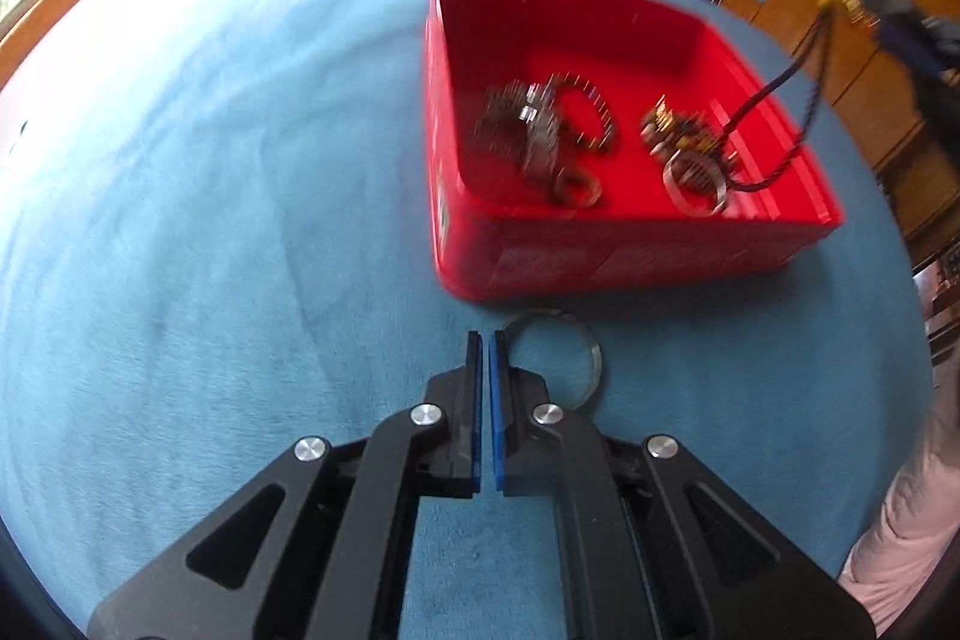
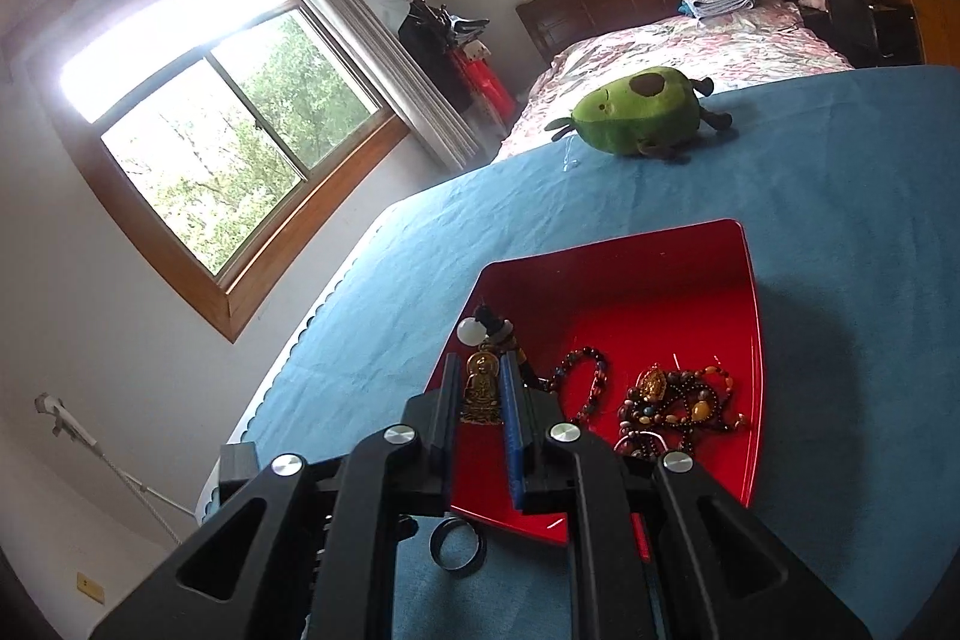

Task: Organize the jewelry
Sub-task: 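Carry the bangle and black cord into the red tin and open both tools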

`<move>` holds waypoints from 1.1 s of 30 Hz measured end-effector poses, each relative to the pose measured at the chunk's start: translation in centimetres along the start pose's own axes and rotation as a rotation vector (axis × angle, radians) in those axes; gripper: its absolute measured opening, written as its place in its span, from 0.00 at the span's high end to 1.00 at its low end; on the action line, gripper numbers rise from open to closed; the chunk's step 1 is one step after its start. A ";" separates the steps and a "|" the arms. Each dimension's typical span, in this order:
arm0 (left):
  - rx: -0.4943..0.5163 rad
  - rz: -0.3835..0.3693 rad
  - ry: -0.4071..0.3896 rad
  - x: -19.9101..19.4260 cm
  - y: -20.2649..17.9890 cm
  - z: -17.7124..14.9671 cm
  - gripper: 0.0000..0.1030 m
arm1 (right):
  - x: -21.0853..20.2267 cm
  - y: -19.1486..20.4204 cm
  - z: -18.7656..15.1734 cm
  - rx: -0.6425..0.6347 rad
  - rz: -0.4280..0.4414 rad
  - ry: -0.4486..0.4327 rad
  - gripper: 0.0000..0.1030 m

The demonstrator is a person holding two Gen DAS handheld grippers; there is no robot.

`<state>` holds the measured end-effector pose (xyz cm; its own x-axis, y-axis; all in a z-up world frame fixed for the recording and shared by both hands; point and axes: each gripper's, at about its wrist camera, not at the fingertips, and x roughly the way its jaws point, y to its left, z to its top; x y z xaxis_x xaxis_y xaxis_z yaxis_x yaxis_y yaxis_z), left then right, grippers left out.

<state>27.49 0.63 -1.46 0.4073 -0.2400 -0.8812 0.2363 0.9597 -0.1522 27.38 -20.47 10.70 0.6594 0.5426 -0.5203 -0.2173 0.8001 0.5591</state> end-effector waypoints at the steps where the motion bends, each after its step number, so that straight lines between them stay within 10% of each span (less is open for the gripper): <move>1: 0.000 0.004 0.013 0.6 0.0 0.0 0.97 | 0.1 0.1 -0.1 -0.001 0.003 0.003 0.88; 20: 0.029 -0.006 -0.007 1.9 -1.8 -0.1 1.00 | 0.1 -0.9 -0.3 0.028 0.005 0.000 0.88; 33: 0.040 -0.091 -0.259 -8.6 -2.9 2.9 1.00 | 0.1 -1.7 0.4 0.028 -0.015 -0.040 0.88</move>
<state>25.82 -0.54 7.83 0.5936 -0.3594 -0.7200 0.3144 0.9272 -0.2035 28.07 -21.84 9.95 0.6905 0.5194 -0.5034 -0.1868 0.8004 0.5697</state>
